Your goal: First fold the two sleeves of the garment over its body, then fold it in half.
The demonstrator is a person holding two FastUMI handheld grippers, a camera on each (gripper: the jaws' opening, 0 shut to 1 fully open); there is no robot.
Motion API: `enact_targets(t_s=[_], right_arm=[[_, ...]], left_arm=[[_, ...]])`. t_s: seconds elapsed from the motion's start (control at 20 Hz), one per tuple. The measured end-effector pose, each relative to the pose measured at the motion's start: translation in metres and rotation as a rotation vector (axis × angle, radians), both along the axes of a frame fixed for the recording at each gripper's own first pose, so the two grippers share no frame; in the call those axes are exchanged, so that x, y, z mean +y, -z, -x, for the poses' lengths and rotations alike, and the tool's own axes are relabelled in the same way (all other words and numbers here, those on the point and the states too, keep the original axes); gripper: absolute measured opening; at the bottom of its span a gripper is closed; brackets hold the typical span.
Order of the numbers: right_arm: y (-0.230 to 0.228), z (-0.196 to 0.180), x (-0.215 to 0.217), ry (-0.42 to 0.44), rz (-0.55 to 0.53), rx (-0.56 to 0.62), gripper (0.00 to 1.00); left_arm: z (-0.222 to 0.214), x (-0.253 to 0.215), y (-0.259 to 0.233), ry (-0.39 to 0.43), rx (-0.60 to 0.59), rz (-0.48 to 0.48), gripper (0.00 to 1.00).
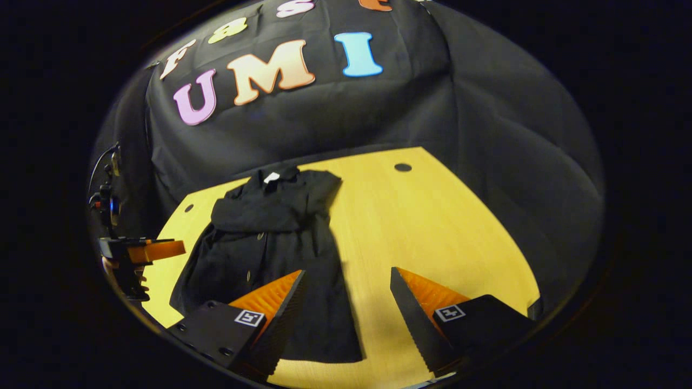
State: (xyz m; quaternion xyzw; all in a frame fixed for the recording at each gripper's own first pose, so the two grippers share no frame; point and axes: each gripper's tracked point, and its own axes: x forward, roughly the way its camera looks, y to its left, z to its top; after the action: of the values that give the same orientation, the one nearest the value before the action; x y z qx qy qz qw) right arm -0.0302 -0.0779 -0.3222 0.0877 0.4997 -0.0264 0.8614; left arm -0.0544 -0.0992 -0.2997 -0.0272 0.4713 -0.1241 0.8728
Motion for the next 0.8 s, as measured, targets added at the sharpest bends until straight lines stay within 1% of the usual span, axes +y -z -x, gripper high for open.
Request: enact_targets(t_s=[0.05,0.1,0.25,0.4,0.45,0.5,0.55,0.6,0.75,0.8], right_arm=[[0.007,0.005,0.004,0.000,-0.007,0.030,0.94],[0.015,0.009,0.007,0.002,-0.013,0.058,0.99],[0.043,0.037,0.018,0.012,-0.031,0.165,0.99],[0.058,0.050,0.024,0.021,-0.025,0.240,0.99],[0.064,0.056,0.026,0.018,-0.021,0.255,0.99],[0.067,0.059,0.028,0.014,-0.017,0.268,0.94],[0.070,0.064,0.030,0.010,-0.013,0.282,0.99],[0.074,0.068,0.032,0.007,-0.011,0.297,0.94],[0.078,0.076,0.032,0.018,-0.015,0.343,0.94],[0.075,0.078,0.031,0.018,-0.008,0.350,0.98]], left_arm=[[0.016,0.016,0.008,-0.018,0.031,-0.027,0.95],[0.031,0.032,0.014,-0.037,0.053,-0.057,0.95],[0.069,0.072,0.031,-0.076,0.116,-0.133,0.95],[0.093,0.100,0.045,-0.101,0.174,-0.194,0.95],[0.101,0.105,0.049,-0.111,0.190,-0.198,0.95],[0.106,0.106,0.052,-0.120,0.204,-0.200,0.96],[0.113,0.109,0.055,-0.126,0.218,-0.206,0.95],[0.117,0.110,0.058,-0.127,0.229,-0.210,0.95],[0.127,0.112,0.064,-0.105,0.254,-0.247,0.95],[0.124,0.111,0.063,-0.099,0.244,-0.254,0.95]])
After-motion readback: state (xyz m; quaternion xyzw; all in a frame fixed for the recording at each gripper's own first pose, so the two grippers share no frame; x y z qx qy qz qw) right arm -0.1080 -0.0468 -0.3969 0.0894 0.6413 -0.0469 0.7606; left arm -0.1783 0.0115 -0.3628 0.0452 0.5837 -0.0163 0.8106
